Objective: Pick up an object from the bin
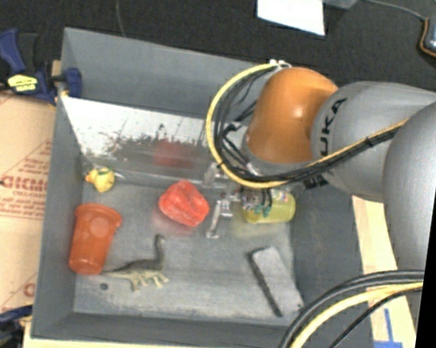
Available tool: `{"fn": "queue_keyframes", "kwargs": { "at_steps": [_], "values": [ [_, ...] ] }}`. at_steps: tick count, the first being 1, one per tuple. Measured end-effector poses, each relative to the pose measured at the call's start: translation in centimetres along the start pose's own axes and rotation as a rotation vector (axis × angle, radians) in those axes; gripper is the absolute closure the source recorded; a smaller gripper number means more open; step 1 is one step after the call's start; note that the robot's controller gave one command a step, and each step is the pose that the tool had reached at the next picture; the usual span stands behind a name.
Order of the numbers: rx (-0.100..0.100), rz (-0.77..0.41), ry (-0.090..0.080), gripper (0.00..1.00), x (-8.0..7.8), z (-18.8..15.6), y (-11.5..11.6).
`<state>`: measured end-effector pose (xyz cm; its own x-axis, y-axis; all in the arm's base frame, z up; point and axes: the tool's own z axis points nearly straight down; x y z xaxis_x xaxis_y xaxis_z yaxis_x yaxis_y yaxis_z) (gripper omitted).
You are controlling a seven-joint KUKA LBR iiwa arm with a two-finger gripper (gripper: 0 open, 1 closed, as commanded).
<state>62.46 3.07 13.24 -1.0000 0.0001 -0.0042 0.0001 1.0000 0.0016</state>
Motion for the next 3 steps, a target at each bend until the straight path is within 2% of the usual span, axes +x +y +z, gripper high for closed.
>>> {"fn": "queue_keyframes", "kwargs": {
  "at_steps": [1,2,3],
  "values": [
    [0.0,0.0,0.0,0.0,0.0,0.0,0.0],
    [-0.002,-0.003,0.001,0.0,0.1,6.4,2.3],
    [-0.001,0.082,-0.013,1.0,2.0,6.1,2.8]
  ]
}}
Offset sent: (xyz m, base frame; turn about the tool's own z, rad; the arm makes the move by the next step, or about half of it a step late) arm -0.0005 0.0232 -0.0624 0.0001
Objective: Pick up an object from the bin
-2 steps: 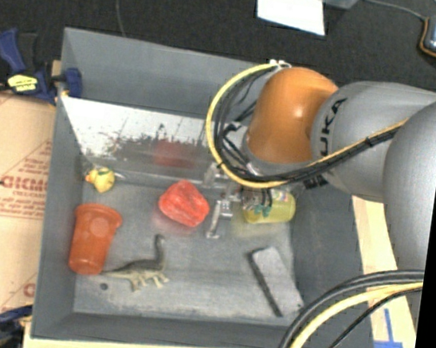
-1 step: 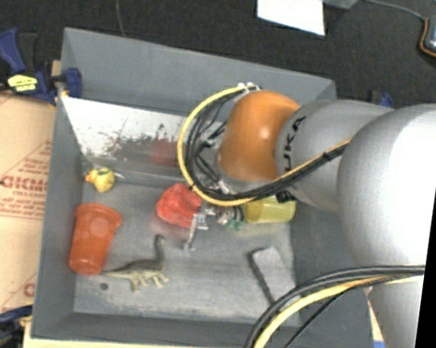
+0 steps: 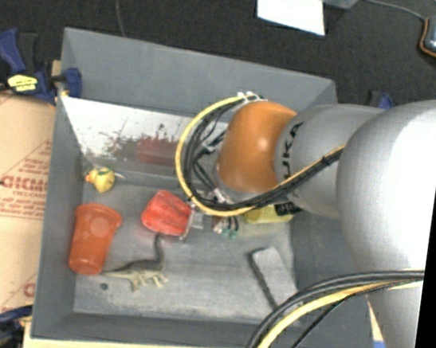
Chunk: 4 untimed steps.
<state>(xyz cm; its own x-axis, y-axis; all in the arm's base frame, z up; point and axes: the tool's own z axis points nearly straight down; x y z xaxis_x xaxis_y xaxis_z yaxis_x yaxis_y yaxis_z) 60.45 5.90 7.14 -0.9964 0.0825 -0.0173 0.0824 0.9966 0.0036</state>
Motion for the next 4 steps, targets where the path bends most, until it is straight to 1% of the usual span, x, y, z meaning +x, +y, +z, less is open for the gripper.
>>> {"fn": "queue_keyframes", "kwargs": {
  "at_steps": [1,2,3,4],
  "values": [
    [0.0,0.0,0.0,1.0,0.0,0.0,0.0],
    [-0.003,-0.018,-0.009,1.0,-1.6,-9.3,2.5],
    [0.002,-0.037,-0.003,1.0,-0.4,-12.7,0.0],
    [0.003,-0.039,0.007,1.0,-0.5,-13.8,0.4]
  ]
}}
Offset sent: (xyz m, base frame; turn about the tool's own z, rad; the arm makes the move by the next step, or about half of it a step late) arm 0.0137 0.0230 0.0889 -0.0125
